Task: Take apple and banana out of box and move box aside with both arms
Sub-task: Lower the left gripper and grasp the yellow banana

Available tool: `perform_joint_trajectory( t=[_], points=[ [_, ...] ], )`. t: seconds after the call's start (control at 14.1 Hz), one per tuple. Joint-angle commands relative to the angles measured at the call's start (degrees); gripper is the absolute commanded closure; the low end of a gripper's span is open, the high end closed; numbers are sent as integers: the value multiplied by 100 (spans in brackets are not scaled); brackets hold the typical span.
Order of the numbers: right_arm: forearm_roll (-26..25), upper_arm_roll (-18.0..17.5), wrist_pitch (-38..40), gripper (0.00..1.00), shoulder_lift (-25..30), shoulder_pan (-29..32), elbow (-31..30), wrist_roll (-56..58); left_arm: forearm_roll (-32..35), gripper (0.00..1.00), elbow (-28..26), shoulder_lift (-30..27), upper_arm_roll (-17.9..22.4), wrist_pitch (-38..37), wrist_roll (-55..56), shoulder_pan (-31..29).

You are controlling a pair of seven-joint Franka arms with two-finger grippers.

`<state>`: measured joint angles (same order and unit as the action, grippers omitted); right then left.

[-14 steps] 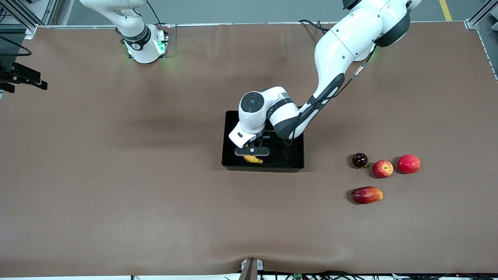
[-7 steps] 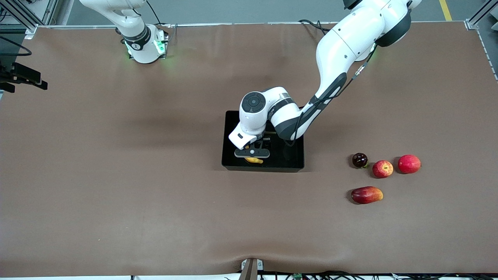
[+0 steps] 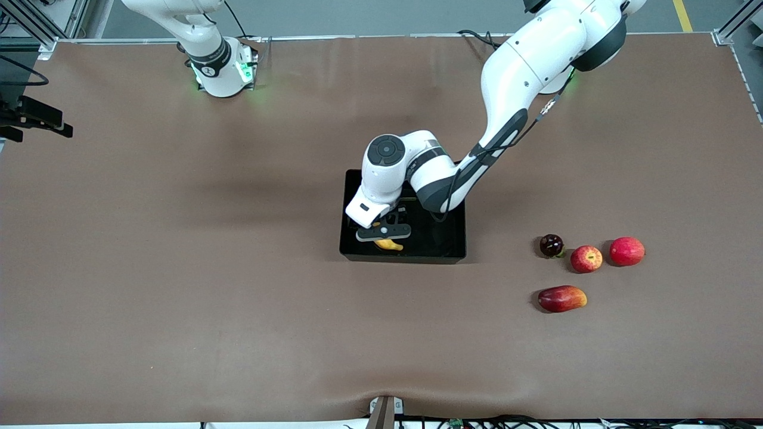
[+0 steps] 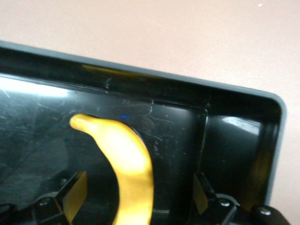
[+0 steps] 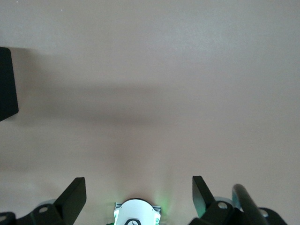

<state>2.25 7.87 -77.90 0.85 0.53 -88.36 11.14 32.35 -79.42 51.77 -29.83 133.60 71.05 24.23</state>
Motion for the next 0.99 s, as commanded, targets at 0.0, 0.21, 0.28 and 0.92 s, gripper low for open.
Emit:
perform_joint_trajectory(
  t=[0.0,0.21,0.28,0.92],
  points=[
    [91,-57,11,0,108,87,-94,-15,-45,0,49,70,100,140,268,116],
    [91,-49,11,0,99,87,-103,-6,-54,0,49,141,555,149,514,493],
    [82,-49,11,0,99,87,-103,-15,-62,0,49,141,748,157,532,642],
    [91,-49,11,0,99,87,-94,-15,25,100,40,89,821,412,365,618]
  ],
)
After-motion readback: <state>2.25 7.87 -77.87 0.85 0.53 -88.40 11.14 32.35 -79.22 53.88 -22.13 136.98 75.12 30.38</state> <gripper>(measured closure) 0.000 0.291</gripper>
